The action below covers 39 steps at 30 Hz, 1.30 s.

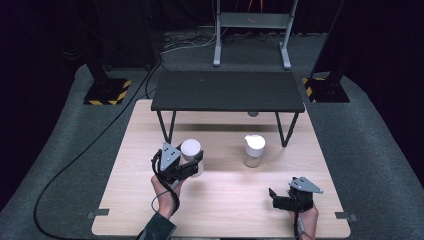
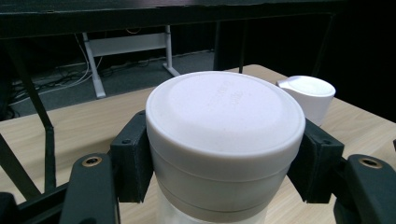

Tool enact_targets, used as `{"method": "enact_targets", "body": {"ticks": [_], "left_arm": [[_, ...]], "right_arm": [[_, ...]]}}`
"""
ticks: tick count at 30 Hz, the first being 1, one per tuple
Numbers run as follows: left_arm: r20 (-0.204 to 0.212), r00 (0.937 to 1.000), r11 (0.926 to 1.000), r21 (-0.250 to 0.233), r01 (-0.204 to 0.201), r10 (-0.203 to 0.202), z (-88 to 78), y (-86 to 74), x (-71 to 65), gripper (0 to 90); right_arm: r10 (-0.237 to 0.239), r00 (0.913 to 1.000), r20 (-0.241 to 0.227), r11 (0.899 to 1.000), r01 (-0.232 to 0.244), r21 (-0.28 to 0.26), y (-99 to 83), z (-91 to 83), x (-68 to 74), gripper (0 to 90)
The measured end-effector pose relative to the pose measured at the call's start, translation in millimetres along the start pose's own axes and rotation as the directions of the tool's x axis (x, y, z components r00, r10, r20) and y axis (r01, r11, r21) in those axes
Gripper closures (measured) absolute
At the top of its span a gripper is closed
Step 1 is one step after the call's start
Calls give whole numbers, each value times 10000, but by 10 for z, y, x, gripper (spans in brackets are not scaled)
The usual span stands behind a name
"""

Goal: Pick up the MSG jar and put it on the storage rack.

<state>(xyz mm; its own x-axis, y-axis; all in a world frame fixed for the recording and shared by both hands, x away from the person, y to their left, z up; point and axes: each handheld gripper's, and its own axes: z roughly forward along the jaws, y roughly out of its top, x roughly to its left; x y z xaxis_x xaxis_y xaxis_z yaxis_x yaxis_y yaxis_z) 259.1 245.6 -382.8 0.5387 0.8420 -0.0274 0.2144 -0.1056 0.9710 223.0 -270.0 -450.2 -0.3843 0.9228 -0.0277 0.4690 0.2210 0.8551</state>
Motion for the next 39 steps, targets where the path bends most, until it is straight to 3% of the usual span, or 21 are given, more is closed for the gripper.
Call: {"method": "enact_targets", "body": {"ticks": [14,39], "left_arm": [[-122,9999,9998,174,80,-78,79,92,128,341],[-554,9983,9994,314,-152,169,183,302,279,341]], "right_arm": [[37,10000,-5,10000,-37,23,4,2,-5,0],[-2,10000,31,10000,1,56,10,4,6,0]]}}
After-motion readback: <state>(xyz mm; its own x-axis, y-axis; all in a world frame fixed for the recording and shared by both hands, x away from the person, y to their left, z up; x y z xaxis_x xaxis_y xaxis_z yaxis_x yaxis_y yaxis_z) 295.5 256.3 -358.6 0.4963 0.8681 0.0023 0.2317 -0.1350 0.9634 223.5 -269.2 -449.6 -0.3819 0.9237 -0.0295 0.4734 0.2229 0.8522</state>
